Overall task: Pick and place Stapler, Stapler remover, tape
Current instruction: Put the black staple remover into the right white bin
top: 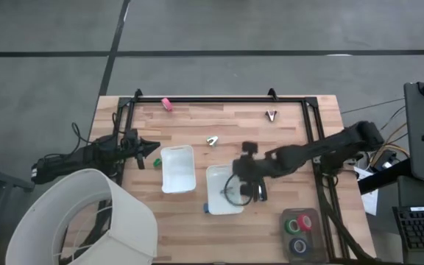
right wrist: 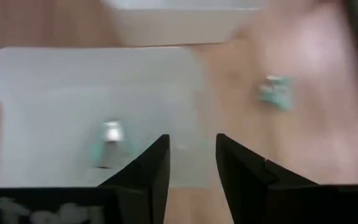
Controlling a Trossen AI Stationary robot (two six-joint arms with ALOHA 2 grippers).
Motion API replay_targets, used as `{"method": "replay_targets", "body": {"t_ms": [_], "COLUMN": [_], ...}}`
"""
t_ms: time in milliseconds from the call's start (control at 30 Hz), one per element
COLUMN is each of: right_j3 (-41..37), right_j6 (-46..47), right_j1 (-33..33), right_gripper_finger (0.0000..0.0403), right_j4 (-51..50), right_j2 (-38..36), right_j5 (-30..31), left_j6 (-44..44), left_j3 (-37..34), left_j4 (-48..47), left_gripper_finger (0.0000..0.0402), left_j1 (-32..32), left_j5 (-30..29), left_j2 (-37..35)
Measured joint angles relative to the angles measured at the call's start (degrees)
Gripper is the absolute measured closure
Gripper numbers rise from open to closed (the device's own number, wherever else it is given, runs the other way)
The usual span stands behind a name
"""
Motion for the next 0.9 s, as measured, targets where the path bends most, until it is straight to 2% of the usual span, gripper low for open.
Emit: {"method": "replay_targets", "body": {"t_ms": [200, 433, 667, 900], "right_j3": [-0.1, -0.4, -1.4, -2.0], "right_j6": [5.3, 6.1, 5.9, 2.6], "right_j1": [-10.5, -29.1, -46.3, -56.8], "right_gripper_finger": [0.0282, 0.0282, 0.0284, 0.0284], "right_j4": [-4.5, -9.6, -9.8, -9.9], "right_j2": [-9.7, -14.8, -12.0, -3.9], "right_j5": [1.1, -6.8, -18.9, -21.2], "left_j6": [0.0, 0.0, 0.0, 0.0], "left_j3": [0.0, 0.0, 0.0, 0.0], "left_j4": [-0.1, -0.3, -0.3, -0.3], "left_gripper_finger": [0.0374, 0.0374, 0.0374, 0.0374], "left_j1": [0.0, 0.0, 0.0, 0.0], "left_j5": [0.0, 0.0, 0.0, 0.0], "left_j2": [0.0, 0.0, 0.0, 0.0]}}
